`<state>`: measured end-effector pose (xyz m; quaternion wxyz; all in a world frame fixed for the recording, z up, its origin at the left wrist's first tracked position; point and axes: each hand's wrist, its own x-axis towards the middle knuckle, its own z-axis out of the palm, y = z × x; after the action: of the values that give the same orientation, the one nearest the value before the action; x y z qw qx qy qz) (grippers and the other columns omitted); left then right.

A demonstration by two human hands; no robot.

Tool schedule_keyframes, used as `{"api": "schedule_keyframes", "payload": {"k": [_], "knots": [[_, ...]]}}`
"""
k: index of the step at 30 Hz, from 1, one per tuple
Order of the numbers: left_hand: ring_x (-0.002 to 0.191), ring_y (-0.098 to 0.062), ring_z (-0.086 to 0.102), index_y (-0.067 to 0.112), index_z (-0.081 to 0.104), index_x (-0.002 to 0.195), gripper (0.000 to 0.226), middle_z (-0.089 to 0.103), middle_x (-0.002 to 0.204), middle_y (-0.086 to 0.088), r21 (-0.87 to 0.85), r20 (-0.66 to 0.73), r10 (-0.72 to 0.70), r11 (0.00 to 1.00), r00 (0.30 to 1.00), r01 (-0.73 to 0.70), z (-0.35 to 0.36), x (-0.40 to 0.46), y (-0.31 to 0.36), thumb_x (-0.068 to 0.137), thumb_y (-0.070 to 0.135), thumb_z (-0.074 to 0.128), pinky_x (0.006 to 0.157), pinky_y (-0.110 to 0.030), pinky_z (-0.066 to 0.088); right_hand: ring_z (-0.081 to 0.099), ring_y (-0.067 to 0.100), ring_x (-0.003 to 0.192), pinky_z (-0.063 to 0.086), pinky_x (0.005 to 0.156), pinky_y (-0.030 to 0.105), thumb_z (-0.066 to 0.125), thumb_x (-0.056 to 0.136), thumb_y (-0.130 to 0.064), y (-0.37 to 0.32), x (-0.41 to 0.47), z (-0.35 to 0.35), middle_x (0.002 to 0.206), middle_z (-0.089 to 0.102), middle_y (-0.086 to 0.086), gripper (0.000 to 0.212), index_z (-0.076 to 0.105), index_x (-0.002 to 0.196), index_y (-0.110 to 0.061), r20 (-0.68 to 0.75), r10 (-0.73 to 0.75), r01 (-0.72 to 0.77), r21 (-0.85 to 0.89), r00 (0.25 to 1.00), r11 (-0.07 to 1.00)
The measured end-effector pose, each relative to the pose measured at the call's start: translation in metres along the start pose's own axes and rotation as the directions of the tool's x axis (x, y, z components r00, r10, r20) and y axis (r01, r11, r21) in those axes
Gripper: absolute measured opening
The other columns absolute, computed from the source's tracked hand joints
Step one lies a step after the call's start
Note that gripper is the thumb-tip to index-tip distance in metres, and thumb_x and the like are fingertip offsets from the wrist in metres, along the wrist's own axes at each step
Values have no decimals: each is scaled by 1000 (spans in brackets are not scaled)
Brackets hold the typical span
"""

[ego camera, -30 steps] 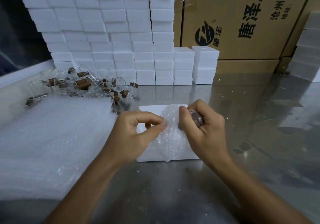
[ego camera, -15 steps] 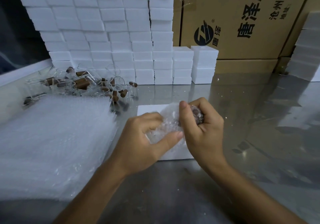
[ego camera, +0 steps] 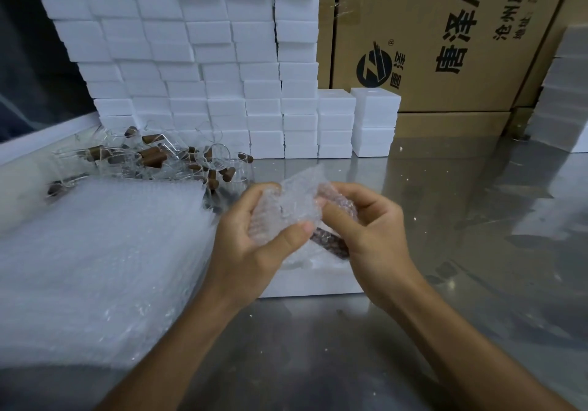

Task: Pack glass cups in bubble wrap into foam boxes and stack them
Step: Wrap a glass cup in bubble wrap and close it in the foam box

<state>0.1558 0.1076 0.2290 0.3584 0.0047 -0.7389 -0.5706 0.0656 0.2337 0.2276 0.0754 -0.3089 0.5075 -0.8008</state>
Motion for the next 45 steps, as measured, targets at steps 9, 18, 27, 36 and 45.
{"api": "schedule_keyframes", "payload": {"k": [9,18,27,36,45], "knots": [[78,-14,68,31,66,104,45,69,90,7,241,137,127,958,982,-157,-4,1,3,64,44,81,64,-26,54,49,41,54,40,49,46,49,82,-2,-5,-8,2,67,62,-9,31,69,70,-23,258,-87,152,-243,962,958],[87,-9,67,24,68,105,58,70,95,9,343,150,175,914,973,-217,-5,1,0,52,45,78,74,-20,51,39,47,68,36,61,54,35,78,-3,1,-11,4,68,44,34,29,47,71,22,470,25,132,-297,883,946],[84,-15,70,25,73,100,56,74,90,4,-64,-89,-210,977,974,204,-12,8,0,53,53,81,69,-32,57,64,20,96,50,83,36,63,87,-19,0,-10,-2,98,67,1,21,69,100,-4,286,-402,493,-453,870,743],[95,-14,65,27,69,100,43,68,99,4,-31,149,-162,985,975,169,-13,5,1,67,54,71,72,-26,54,61,7,75,47,70,26,75,86,-20,5,-15,7,81,65,-12,10,69,93,-16,416,-158,350,-441,896,827],[55,-28,56,7,67,84,49,64,75,-10,-248,369,-252,901,894,356,-29,7,0,61,46,86,46,-30,48,65,0,81,50,76,17,71,80,-4,-10,-10,3,85,72,-8,16,69,96,-4,480,17,100,-218,877,971]]}}
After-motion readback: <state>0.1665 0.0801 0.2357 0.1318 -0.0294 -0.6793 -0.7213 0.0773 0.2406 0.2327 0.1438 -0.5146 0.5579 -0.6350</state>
